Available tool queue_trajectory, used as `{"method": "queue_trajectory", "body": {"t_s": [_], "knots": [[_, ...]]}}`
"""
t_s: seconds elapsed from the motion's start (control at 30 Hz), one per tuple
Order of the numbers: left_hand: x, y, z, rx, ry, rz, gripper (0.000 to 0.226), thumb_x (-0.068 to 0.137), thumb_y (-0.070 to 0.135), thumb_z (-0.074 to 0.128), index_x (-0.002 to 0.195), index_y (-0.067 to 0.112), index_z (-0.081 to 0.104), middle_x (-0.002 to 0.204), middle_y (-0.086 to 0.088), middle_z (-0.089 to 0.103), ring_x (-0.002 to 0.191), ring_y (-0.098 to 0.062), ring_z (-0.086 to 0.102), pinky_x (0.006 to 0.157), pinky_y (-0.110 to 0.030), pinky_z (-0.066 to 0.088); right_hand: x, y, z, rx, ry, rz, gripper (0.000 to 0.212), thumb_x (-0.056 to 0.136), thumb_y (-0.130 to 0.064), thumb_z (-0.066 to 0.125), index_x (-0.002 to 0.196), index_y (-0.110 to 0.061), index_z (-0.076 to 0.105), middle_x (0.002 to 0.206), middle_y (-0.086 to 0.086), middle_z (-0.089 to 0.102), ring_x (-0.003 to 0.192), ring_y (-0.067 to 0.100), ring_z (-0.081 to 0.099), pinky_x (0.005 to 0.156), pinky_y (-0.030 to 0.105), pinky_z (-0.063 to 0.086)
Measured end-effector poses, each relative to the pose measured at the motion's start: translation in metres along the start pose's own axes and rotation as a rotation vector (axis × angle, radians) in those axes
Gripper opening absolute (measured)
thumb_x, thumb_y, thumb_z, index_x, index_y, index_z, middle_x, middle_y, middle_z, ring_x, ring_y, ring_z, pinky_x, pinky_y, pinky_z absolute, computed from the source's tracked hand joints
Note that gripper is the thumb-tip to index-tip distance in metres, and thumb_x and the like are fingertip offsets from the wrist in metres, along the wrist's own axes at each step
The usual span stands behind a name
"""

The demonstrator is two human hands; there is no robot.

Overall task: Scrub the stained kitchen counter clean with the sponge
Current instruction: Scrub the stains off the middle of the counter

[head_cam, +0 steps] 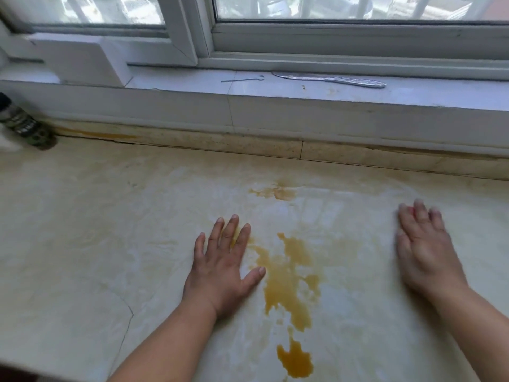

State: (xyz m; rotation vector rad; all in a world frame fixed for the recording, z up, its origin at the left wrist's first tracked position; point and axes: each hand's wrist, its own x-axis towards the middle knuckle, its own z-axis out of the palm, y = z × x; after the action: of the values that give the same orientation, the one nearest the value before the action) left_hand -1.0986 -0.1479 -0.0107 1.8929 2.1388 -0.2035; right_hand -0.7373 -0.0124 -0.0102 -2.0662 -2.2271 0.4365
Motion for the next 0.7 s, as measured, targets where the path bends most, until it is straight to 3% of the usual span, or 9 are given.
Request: {"method": "queue_trajectory", "body": {"t_s": [0.1, 0.33, 0.5, 0.57, 0.63, 0.7], "knots": [[-0.002, 0.001, 0.002, -0.024, 0.017, 0.014, 0.088, 0.093, 0.08, 0.011, 0.157, 0.035, -0.03, 0.158, 0.01, -0.05, 0.145, -0.015, -0.047, 0.124, -0.053, -0.016, 0.014, -0.046, 0.01, 0.026, 0.034, 0.097, 0.074, 0.091, -0.044, 0.019, 0.156, -0.009, 0.03, 0.165, 0.019, 0.018, 0.15, 0.045, 0.014, 0.12, 0.053, 0.021], [0.001, -0.001, 0.001, -0.058, 0.032, 0.036, 0.089, 0.094, 0.079, 0.013, 0.156, 0.034, -0.032, 0.156, 0.009, -0.052, 0.144, -0.018, -0.049, 0.123, -0.056, -0.017, 0.078, -0.193, 0.042, 0.029, -0.032, -0.244, 0.067, 0.092, -0.039, 0.022, 0.155, -0.019, 0.03, 0.166, 0.009, 0.019, 0.152, 0.036, 0.01, 0.118, 0.049, 0.024], [0.001, -0.003, 0.002, -0.075, 0.053, 0.048, 0.09, 0.092, 0.079, 0.013, 0.159, 0.034, -0.027, 0.16, 0.006, -0.047, 0.146, -0.02, -0.046, 0.123, -0.057, -0.017, 0.058, -0.232, 0.048, -0.033, -0.134, -0.523, 0.057, 0.103, -0.036, 0.033, 0.159, -0.024, 0.024, 0.169, 0.004, 0.009, 0.155, 0.032, 0.004, 0.123, 0.046, 0.015], [0.003, -0.004, 0.009, -0.095, 0.101, 0.052, 0.091, 0.092, 0.079, 0.019, 0.165, 0.031, -0.008, 0.169, 0.002, -0.03, 0.154, -0.023, -0.032, 0.124, -0.057, -0.01, 0.046, -0.238, 0.05, -0.03, -0.2, -0.633, 0.057, 0.106, -0.037, 0.034, 0.16, -0.03, 0.019, 0.17, -0.004, 0.003, 0.156, 0.023, -0.004, 0.123, 0.04, 0.005], [0.004, -0.006, 0.014, -0.112, 0.108, 0.06, 0.09, 0.092, 0.077, 0.032, 0.165, 0.025, 0.024, 0.175, -0.003, 0.004, 0.161, -0.029, -0.001, 0.122, -0.059, 0.006, 0.045, -0.244, 0.053, 0.005, -0.223, -0.682, 0.055, 0.106, -0.036, 0.034, 0.159, -0.036, 0.02, 0.169, -0.011, 0.001, 0.155, 0.016, -0.008, 0.122, 0.036, 0.0], [0.006, -0.007, 0.02, -0.081, 0.153, 0.078, 0.088, 0.09, 0.076, 0.04, 0.16, 0.022, 0.038, 0.172, -0.006, 0.021, 0.159, -0.03, 0.018, 0.117, -0.06, 0.015, 0.056, -0.246, 0.054, 0.017, -0.211, -0.725, 0.051, 0.107, -0.033, 0.033, 0.158, -0.038, 0.025, 0.168, -0.014, 0.005, 0.155, 0.013, -0.007, 0.121, 0.036, 0.0]]}}
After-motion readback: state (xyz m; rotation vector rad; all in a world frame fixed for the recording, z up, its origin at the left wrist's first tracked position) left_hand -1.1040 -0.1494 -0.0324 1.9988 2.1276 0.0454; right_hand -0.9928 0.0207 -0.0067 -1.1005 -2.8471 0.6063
